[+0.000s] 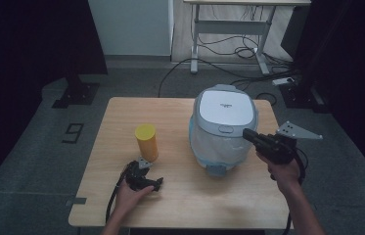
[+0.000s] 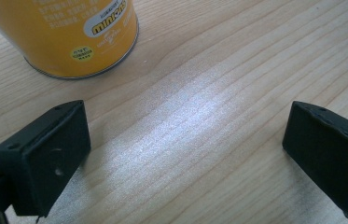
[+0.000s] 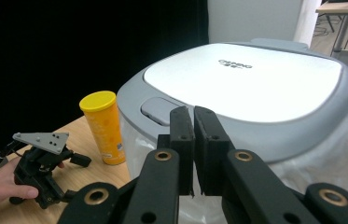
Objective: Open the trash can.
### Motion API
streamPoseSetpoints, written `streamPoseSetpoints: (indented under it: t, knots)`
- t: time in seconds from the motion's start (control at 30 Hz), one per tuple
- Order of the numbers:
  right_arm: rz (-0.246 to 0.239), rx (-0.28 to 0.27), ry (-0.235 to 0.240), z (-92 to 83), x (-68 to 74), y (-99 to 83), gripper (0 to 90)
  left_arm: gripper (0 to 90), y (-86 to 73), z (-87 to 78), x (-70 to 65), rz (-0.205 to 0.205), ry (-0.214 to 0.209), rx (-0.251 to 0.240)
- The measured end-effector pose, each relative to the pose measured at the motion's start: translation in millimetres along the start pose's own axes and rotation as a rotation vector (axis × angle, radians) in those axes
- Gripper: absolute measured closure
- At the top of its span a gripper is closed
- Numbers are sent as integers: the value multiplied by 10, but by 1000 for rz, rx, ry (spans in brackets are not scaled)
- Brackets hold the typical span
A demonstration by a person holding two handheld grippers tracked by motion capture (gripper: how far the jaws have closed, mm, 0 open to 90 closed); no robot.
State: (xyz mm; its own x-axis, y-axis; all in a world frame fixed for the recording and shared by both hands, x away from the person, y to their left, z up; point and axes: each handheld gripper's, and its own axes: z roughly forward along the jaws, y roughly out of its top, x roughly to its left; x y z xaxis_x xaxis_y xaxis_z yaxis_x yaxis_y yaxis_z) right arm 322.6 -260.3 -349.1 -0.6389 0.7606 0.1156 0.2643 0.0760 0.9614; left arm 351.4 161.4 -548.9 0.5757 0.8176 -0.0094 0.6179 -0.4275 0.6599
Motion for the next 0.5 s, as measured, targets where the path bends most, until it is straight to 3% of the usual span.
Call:
streamPoseSetpoints:
  t: [0.5]
  knots:
    - [-4,29,32,263,61,91,858,7,0,0,1,0,0,0]
